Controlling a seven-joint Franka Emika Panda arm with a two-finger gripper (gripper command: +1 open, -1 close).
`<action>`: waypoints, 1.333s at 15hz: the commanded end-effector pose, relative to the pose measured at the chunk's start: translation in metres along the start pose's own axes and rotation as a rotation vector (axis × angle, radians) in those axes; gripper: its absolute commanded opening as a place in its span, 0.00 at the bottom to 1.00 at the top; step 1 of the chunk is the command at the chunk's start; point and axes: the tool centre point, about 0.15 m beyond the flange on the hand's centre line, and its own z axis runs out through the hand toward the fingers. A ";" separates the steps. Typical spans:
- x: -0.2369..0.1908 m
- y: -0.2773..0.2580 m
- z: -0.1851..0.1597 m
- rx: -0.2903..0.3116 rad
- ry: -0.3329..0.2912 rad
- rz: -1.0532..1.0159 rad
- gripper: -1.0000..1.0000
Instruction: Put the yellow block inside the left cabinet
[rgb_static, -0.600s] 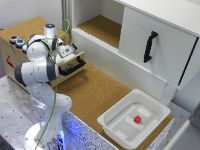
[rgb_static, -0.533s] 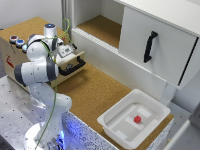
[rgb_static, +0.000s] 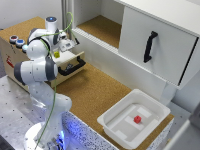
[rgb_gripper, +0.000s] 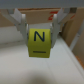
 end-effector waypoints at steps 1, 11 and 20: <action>0.060 0.105 -0.029 0.029 -0.117 0.220 0.00; 0.076 0.233 -0.053 -0.225 -0.103 0.772 0.00; 0.063 0.308 -0.026 -0.345 0.095 1.063 0.00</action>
